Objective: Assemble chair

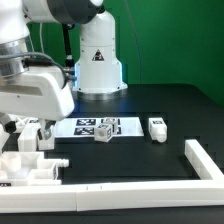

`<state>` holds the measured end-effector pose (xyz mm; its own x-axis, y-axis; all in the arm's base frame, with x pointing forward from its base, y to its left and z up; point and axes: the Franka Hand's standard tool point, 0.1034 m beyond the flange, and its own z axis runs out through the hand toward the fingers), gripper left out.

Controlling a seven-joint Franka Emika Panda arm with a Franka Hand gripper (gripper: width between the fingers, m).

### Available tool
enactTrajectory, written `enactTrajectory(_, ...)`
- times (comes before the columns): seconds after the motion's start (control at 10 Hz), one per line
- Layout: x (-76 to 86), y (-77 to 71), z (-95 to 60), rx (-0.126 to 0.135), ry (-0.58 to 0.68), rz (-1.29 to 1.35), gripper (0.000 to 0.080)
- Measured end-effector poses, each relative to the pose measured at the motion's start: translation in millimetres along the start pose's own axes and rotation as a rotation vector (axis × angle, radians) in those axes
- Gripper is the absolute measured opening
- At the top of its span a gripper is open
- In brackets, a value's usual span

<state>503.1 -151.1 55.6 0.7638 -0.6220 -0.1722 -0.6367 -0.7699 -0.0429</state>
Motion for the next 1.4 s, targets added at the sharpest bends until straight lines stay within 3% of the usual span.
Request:
enactTrajectory(0.3, -0.8, -0.8, 0.7, -0.001, -0.001, -0.020, 0.0649)
enactTrajectory(0.5, 4.1, -5.9, -0.1, -0.001, 0.025, 0.150, 0.0649)
enactTrajectory(0.6, 6.4, -12.8, 0.2, 0.006, 0.071, 0.258, 0.0649)
enactTrajectory(0.8, 5.0, -9.1, 5.3, 0.031, 0.089, 0.330, 0.0649)
enactTrajectory(1.2, 4.3, -9.5, 7.2, 0.038, 0.082, 0.364, 0.0649)
enactTrajectory(1.3, 7.7, -5.2, 13.2, 0.060, 0.071, 0.489, 0.0649)
enactTrajectory(1.4, 8.1, -4.7, 20.1, 0.056, 0.077, 0.548, 0.0649)
